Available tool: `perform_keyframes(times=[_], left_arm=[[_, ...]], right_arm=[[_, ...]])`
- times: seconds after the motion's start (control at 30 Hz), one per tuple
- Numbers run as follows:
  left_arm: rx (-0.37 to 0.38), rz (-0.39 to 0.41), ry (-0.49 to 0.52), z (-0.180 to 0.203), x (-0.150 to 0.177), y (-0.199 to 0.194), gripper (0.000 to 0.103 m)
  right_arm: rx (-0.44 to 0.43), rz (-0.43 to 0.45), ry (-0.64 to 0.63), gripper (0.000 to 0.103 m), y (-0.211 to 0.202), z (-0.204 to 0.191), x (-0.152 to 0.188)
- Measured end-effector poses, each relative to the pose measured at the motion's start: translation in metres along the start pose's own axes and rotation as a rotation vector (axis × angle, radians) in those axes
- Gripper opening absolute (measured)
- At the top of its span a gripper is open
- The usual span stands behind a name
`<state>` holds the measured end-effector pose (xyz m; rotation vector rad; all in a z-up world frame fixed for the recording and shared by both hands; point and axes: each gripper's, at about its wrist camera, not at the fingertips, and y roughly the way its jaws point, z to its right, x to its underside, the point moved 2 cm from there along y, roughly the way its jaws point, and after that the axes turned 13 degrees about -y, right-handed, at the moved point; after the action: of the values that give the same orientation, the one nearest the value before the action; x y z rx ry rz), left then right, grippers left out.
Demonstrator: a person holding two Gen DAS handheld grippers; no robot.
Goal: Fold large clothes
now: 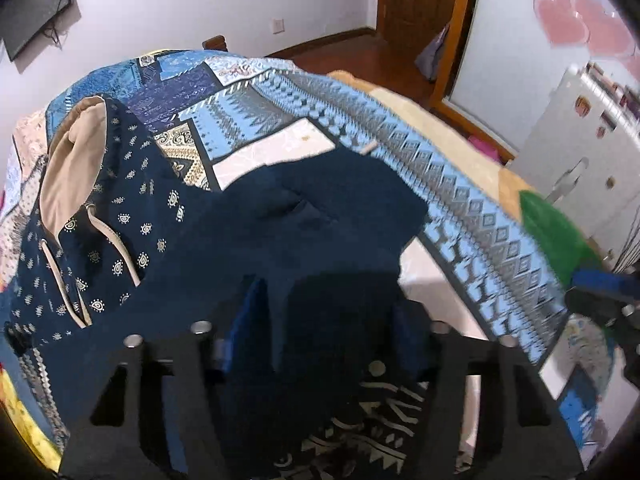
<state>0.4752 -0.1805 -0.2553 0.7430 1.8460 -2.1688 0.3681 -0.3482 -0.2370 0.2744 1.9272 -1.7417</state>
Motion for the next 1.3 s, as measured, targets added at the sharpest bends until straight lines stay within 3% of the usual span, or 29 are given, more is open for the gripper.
perform_keyframes(times=[0.03, 0.1, 0.13, 0.3, 0.5, 0.63, 0.8, 0.93, 1.03, 1.13, 1.2, 1.3], left_arm=[[0.021, 0.014, -0.013, -0.003, -0.001, -0.008, 0.031], [0.044, 0.038, -0.02, -0.006, -0.004, -0.021, 0.014], [0.04, 0.075, -0.027, -0.01, -0.006, -0.034, 0.01], [0.046, 0.211, -0.075, -0.039, -0.015, -0.087, 0.008], [0.004, 0.352, -0.179, -0.118, -0.009, -0.159, 0.008], [-0.08, 0.403, -0.247, -0.185, 0.015, -0.188, 0.008], [-0.127, 0.371, -0.364, -0.255, 0.059, -0.188, 0.008], [-0.152, 0.269, -0.482, -0.309, 0.112, -0.164, 0.008], [-0.166, 0.188, -0.531, -0.329, 0.148, -0.138, 0.008], [-0.156, 0.107, -0.605, -0.346, 0.184, -0.111, 0.01], [-0.132, 0.081, -0.644, -0.35, 0.204, -0.099, 0.017], [-0.111, 0.1, -0.67, -0.349, 0.216, -0.098, 0.017]], right_arm=[[0.003, 0.0, -0.006, 0.009, 0.0, -0.002, 0.0], [0.016, 0.001, -0.02, 0.009, -0.001, -0.007, -0.003], [0.022, 0.002, -0.028, 0.009, -0.002, -0.01, -0.005], [0.007, 0.031, -0.059, 0.009, -0.01, -0.03, -0.016], [0.011, 0.053, -0.134, 0.009, -0.011, -0.064, -0.037], [0.033, 0.068, -0.21, 0.009, -0.004, -0.095, -0.056], [0.05, 0.035, -0.272, 0.009, 0.024, -0.13, -0.074], [0.066, -0.046, -0.295, 0.009, 0.059, -0.143, -0.075], [0.112, -0.104, -0.314, 0.009, 0.082, -0.144, -0.069], [0.118, -0.102, -0.327, 0.009, 0.089, -0.142, -0.065], [0.142, -0.115, -0.324, 0.009, 0.089, -0.14, -0.065], [0.155, -0.122, -0.338, 0.009, 0.088, -0.138, -0.063]])
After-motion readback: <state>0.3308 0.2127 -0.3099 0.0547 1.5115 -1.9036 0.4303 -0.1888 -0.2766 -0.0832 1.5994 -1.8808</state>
